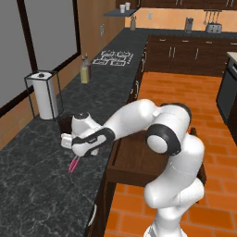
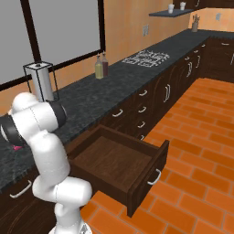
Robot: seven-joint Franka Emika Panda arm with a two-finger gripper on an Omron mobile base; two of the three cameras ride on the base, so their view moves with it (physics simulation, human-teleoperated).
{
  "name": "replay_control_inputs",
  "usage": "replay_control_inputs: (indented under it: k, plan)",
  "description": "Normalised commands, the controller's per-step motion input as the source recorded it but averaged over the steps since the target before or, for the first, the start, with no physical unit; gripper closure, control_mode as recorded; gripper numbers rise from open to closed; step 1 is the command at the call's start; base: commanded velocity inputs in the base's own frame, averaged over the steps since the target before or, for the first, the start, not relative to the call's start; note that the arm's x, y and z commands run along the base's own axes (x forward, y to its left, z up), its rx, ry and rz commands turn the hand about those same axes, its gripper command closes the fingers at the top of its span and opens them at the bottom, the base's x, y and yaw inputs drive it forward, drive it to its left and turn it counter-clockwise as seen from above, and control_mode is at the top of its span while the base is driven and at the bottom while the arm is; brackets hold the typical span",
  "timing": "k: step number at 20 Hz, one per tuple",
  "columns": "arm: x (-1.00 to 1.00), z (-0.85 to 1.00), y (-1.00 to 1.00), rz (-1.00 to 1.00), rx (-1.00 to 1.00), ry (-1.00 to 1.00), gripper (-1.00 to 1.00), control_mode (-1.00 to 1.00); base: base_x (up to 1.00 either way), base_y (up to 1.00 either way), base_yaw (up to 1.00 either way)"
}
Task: Pick the tongs from the drawer and place it on the counter.
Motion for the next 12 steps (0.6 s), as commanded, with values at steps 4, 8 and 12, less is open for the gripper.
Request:
replay_control_inputs:
  k: [4, 8, 12]
  plan:
    - [0.11, -0.75, 0.32, 0.00, -0.07, 0.00, 1.00, -1.00, 0.00, 0.00, 0.00]
    - [0.09, -0.19, 0.15, 0.00, -0.04, 0.01, -1.00, -1.00, 0.00, 0.00, 0.00]
    - [0.00, 0.06, 0.00, 0.00, -0.05, 0.00, -1.00, -1.00, 0.00, 0.00, 0.00]
